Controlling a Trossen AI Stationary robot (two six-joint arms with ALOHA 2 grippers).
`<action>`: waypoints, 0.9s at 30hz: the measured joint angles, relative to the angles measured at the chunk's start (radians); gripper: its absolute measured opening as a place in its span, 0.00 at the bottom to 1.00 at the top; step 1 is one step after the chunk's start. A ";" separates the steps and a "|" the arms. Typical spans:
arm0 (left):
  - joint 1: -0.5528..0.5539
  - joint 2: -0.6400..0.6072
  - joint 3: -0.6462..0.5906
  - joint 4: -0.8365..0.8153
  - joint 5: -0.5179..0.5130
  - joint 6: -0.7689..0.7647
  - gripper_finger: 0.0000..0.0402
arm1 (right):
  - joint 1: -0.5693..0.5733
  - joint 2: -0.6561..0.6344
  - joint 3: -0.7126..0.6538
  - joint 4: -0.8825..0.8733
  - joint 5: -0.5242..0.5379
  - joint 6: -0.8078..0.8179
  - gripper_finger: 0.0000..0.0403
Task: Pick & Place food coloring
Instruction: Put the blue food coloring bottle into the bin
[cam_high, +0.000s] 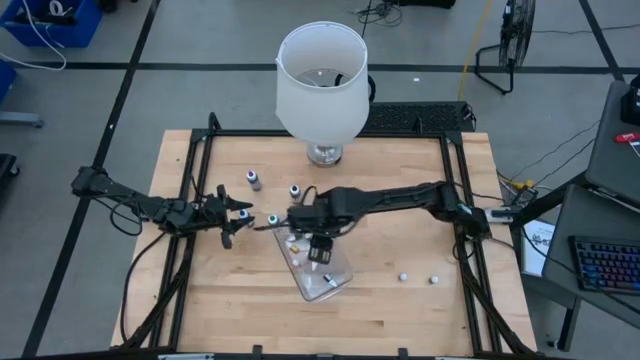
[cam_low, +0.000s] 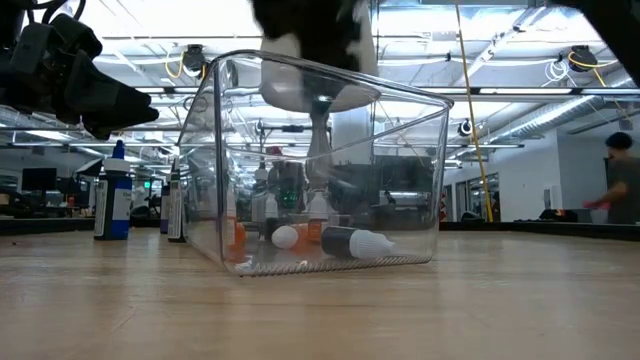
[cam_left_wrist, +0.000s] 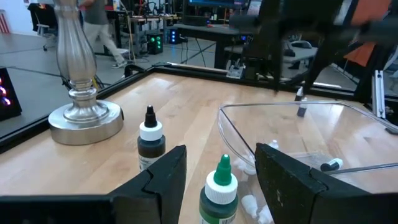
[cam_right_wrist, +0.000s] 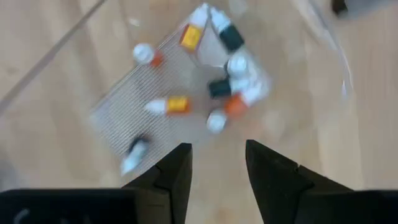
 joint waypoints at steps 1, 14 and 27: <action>0.000 0.000 0.000 0.000 0.000 0.000 0.48 | 0.014 -0.022 0.000 -0.027 0.000 0.045 0.34; 0.000 0.000 0.000 0.000 0.000 0.000 0.48 | 0.327 -0.193 -0.116 -0.229 0.132 0.506 0.34; 0.000 0.000 0.000 0.000 0.000 0.000 0.48 | 0.462 -0.408 -0.709 -0.148 0.054 0.894 0.36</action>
